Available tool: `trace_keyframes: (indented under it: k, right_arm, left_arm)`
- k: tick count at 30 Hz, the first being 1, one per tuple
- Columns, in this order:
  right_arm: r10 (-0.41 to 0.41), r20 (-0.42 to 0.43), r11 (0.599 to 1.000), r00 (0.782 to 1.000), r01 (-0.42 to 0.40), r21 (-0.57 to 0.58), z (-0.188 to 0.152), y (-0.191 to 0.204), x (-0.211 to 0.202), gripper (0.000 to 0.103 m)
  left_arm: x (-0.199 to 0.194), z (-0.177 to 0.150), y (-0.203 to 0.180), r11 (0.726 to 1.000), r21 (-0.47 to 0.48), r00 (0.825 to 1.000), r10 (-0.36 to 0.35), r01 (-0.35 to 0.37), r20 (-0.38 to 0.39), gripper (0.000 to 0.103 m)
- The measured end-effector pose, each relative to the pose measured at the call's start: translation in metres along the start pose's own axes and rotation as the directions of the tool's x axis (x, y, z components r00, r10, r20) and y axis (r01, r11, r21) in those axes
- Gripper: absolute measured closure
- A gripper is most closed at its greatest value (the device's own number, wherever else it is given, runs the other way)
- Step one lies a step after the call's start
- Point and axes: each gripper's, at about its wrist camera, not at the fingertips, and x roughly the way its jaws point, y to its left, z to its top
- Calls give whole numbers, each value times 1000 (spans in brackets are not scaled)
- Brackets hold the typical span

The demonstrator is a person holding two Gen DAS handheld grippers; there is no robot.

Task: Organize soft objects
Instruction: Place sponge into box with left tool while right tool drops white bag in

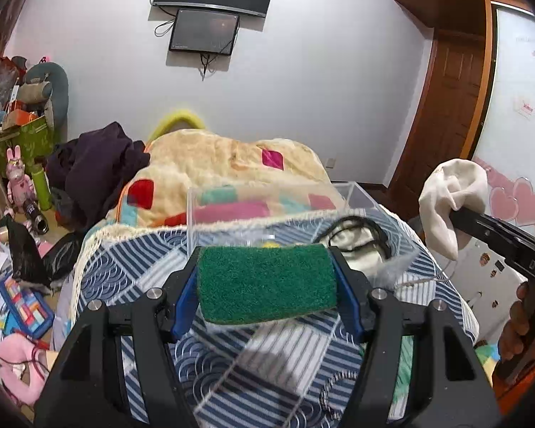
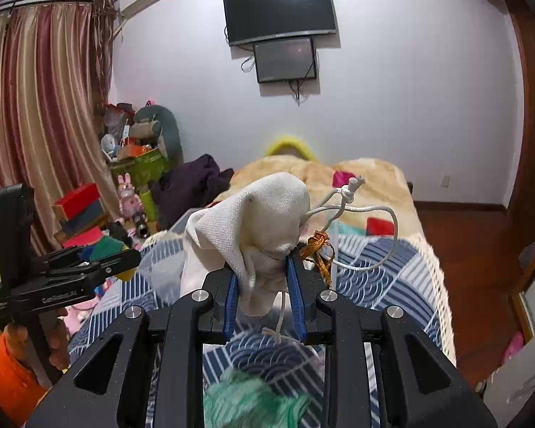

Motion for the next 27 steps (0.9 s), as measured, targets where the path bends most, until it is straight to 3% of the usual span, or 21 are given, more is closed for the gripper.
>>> trace_keyframes:
  k: [9, 21, 27]
  right_arm:
    - [-11, -35, 1000, 999, 10, -7, 11, 4, 39, 80]
    - [-44, -213, 997, 976, 30, -67, -10, 5, 97, 80]
    - [-56, -274, 995, 960, 31, -96, -16, 5, 102, 74]
  left_arm:
    - [59, 9, -1, 1000, 17, 996, -5, 7, -89, 38]
    - [110, -1, -12, 996, 89, 982, 18, -2, -186, 38]
    - [114, -2, -8, 998, 62, 978, 15, -2, -210, 25]
